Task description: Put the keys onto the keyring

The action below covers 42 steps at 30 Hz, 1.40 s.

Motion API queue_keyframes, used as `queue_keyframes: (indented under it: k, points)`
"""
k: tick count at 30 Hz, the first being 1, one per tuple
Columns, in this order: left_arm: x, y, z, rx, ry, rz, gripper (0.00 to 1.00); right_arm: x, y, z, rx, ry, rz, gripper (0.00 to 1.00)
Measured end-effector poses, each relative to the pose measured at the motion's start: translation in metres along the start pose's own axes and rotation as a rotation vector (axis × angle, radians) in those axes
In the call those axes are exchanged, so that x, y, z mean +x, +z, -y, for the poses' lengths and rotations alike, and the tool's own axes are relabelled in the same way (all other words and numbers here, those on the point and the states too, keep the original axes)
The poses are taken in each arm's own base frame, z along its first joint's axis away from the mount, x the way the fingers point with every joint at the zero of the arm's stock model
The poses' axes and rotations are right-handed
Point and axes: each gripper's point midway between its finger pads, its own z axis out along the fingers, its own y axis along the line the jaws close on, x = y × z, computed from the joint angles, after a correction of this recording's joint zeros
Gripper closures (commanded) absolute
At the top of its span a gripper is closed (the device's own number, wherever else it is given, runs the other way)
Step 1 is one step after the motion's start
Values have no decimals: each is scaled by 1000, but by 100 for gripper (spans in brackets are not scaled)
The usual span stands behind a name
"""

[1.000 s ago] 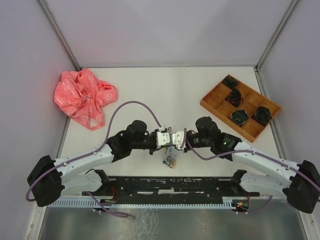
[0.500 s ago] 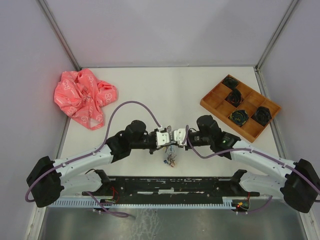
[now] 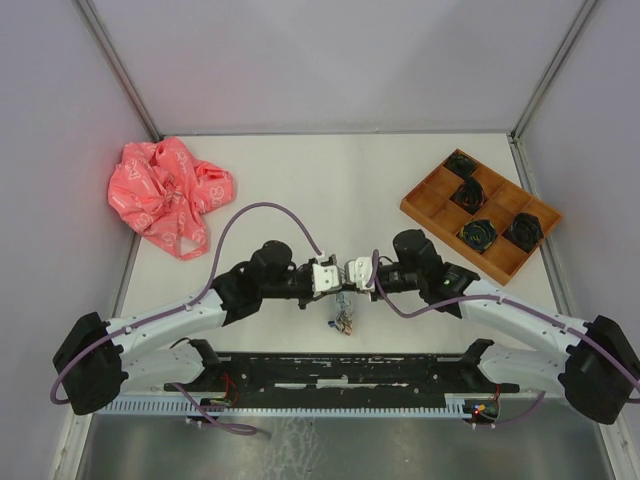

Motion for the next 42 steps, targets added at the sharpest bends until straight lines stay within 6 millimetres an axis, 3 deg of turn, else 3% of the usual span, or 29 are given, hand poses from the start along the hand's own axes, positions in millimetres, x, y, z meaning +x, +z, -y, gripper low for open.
queue_keyframes:
  k: [7,11,23,31,36,42]
  points:
    - [-1,0,-2,-11,9,17,70,0,-2,2,1,19,19,99]
    - [-4,-5,-5,-27,27,80,63,6,-7,5,33,56,45,99]
    - [-17,-11,-14,-28,32,209,59,-5,-10,12,60,62,125,99]
    - [-3,-9,-18,-32,3,195,59,-9,-9,12,56,53,153,99]
    - [-1,-7,-21,-34,-3,196,67,-11,-10,11,47,53,164,99]
    - [1,-5,-19,-16,-6,198,68,-14,-10,11,46,55,175,99]
